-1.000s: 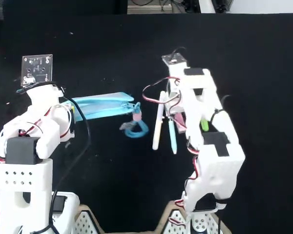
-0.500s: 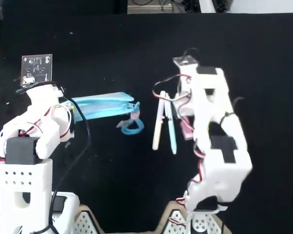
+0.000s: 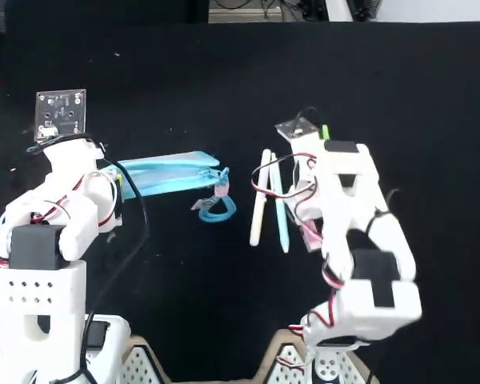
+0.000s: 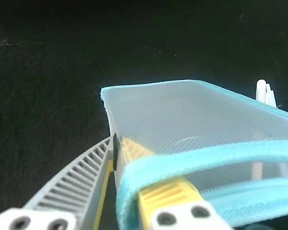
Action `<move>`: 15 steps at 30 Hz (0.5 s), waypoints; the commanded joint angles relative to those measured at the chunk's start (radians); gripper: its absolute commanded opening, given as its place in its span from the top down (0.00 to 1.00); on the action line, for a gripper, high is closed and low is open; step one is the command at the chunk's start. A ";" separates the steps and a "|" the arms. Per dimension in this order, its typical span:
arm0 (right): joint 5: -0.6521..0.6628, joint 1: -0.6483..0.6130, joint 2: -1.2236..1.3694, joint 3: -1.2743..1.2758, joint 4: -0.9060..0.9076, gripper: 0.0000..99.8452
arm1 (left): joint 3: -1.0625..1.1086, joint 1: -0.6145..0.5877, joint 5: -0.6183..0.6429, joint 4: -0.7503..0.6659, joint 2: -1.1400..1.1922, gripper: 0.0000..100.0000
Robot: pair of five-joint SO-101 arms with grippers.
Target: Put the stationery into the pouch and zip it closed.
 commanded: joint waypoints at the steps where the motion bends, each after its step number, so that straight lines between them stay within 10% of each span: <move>1: 0.008 -0.002 0.113 -0.147 0.020 0.88 | 0.012 -0.010 -0.006 0.008 0.003 0.97; 15: 0.009 -0.008 -0.099 -0.199 0.196 0.99 | 0.013 -0.010 -0.006 0.008 0.003 0.97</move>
